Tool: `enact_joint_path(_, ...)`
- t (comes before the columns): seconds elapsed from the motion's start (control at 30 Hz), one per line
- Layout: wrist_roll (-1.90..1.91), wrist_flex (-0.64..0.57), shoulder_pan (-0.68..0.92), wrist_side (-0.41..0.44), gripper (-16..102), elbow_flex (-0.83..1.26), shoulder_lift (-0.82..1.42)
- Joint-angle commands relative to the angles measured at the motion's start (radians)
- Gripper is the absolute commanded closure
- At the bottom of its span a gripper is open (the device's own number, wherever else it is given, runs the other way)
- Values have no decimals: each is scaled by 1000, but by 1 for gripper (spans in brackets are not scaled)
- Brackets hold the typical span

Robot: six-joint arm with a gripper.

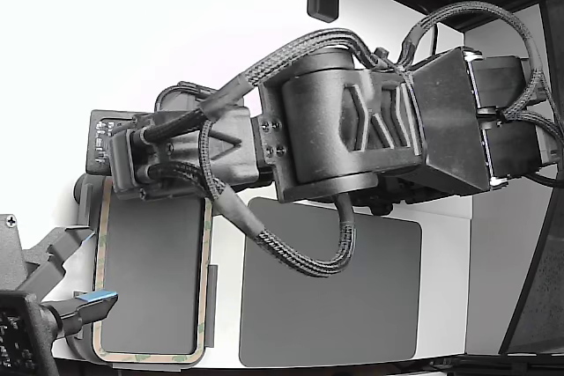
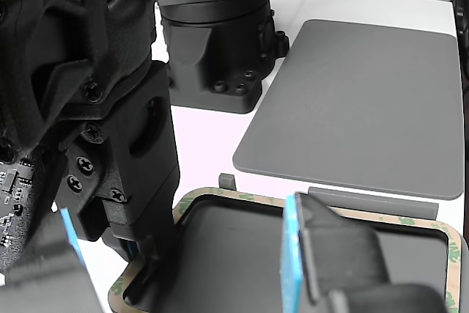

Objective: Move top rectangular frame to the holder.

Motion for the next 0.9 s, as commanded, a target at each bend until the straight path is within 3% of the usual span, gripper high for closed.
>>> enact_joint_path(0.0,-11,9,-12,-3,96,-25,17)
enact_joint_path(0.73,-3,9,-12,2,96,-38,2)
enact_joint_path(0.87,-6,9,-12,2,91,-44,2)
